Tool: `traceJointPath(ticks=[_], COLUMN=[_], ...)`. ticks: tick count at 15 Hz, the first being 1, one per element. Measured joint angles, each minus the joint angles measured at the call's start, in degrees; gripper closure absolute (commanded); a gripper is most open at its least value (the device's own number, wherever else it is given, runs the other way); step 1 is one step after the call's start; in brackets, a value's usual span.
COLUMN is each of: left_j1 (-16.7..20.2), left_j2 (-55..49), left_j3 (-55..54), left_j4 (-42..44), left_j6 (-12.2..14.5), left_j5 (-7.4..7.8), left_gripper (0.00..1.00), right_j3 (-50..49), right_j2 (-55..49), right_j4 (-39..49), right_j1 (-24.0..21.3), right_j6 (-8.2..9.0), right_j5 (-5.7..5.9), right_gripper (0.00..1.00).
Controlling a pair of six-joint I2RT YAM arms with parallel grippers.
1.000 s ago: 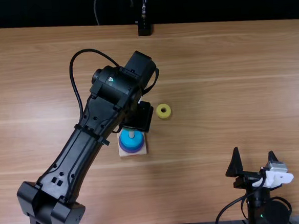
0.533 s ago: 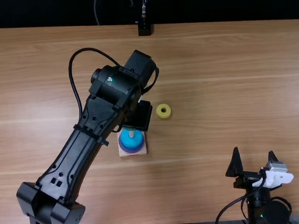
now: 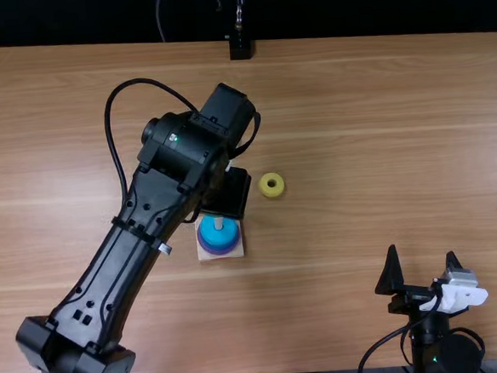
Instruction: Build the Hanoi tower: stack the rings onto the peg from bottom to top in this color order: purple, dark blue, light blue, dark green, light green, yellow, orange.
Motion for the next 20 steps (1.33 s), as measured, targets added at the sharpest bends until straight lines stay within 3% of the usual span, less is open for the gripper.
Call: traceJointPath(ticks=[20], left_j1=[-0.7], left_j2=[-0.3], left_j3=[-4.2], left_j4=[3.0], left_j6=[0.0], left_j5=[0.04], left_gripper=[1.0], right_j3=[0.0], right_j2=[0.0], right_j4=[0.0], right_j1=[0.0], right_j6=[-0.02], right_j5=[0.02], right_gripper=[0.0])
